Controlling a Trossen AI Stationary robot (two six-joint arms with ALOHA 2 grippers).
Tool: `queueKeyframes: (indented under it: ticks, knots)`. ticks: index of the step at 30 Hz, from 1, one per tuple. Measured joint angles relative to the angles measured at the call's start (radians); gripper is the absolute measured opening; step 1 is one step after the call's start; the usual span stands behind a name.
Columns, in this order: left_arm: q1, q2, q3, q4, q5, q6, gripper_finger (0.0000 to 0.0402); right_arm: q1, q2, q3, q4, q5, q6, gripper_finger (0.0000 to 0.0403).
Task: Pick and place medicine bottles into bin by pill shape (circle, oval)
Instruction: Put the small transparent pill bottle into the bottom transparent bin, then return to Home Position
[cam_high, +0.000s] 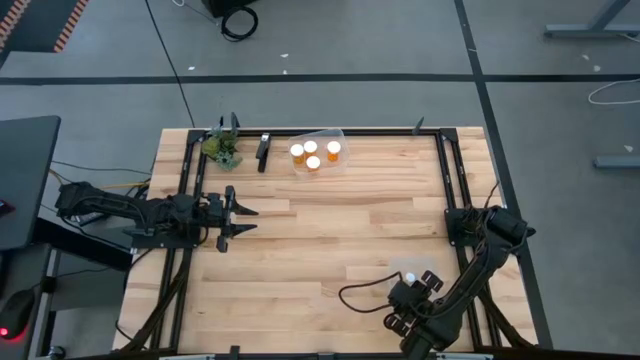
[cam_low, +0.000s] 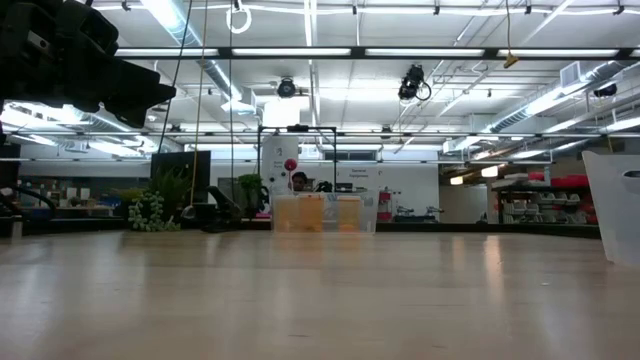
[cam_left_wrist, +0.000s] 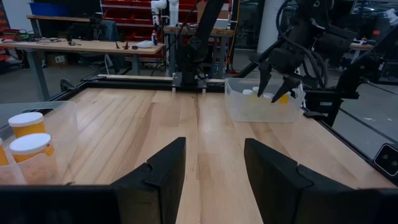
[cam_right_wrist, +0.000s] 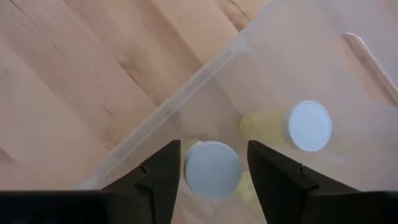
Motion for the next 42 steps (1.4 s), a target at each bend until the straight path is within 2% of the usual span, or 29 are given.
queueKeyframes:
  ticks: [10,15,23,28,42]
  knots:
    - [0.000,0.000,0.000,0.000,0.000,0.001,0.0172,0.000,-0.124,0.000,-0.028,0.039,0.022,0.0222]
    - [0.000,0.000,0.000,0.000,0.000,0.000,0.0172,0.000,-0.204,0.000,-0.032,0.160,-0.002,0.0223]
    - [0.000,0.000,0.000,0.000,0.000,0.000,0.0172,0.000,-0.298,0.000,-0.042,0.344,-0.144,0.0221]
    - [0.000,0.000,0.000,0.000,0.000,0.000,0.0172,0.001,-0.361,-0.009,-0.076,0.428,-0.192,0.0211]
    - [0.000,0.000,0.000,0.000,0.000,0.000,0.0172,-0.003,-0.688,-0.213,-0.074,0.611,-0.211,0.0188]
